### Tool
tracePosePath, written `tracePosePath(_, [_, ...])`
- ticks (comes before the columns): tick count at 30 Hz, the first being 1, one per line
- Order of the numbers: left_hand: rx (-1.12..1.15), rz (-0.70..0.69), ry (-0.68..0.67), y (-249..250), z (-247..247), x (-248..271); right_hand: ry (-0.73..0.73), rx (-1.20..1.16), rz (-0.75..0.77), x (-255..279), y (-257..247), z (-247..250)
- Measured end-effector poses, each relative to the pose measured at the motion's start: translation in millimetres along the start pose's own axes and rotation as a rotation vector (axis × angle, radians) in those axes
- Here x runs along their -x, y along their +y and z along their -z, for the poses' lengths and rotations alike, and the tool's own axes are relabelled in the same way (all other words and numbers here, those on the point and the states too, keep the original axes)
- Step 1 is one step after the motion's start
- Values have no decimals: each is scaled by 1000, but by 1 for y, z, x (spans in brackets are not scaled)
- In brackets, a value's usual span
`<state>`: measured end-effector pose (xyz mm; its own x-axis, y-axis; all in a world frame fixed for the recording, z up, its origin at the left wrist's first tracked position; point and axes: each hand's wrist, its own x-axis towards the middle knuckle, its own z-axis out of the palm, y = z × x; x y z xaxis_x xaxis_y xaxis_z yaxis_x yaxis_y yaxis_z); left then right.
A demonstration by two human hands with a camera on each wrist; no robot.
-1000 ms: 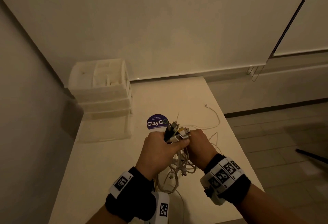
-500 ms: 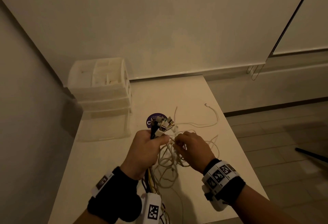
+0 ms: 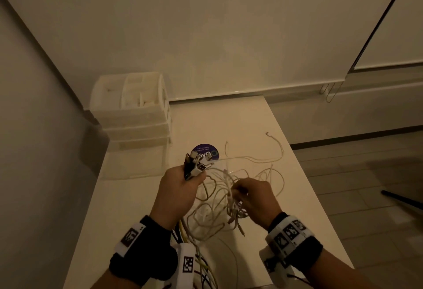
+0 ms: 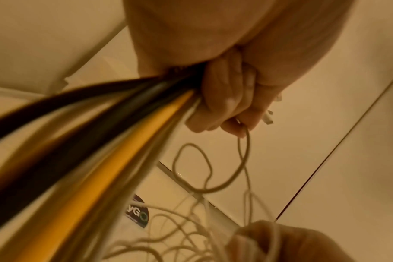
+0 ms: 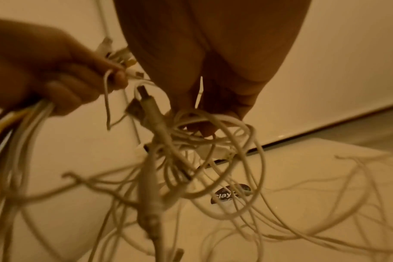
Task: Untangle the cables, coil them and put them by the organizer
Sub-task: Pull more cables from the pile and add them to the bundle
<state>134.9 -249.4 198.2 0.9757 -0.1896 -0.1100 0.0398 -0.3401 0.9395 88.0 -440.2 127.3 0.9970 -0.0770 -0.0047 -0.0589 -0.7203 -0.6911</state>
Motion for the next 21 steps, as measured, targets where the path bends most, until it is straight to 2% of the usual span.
tracePosePath(2, [-52, -36, -19, -1, -2, 2, 81, -88, -9, 0, 5, 3])
tracePosePath(8, [-127, -105, -19, -2, -13, 2, 118, -106, -37, -1, 16, 3])
tracePosePath(14, [-180, -106, -58, -7, -17, 3, 87, -166, 12, 5, 10, 0])
tracePosePath(18, [-185, -96, -102, -10, -16, 3, 168, -309, 41, 7, 6, 0])
tracePosePath(21, [-187, -82, -86, -11, -15, 5, 153, -384, 21, 7, 4, -1])
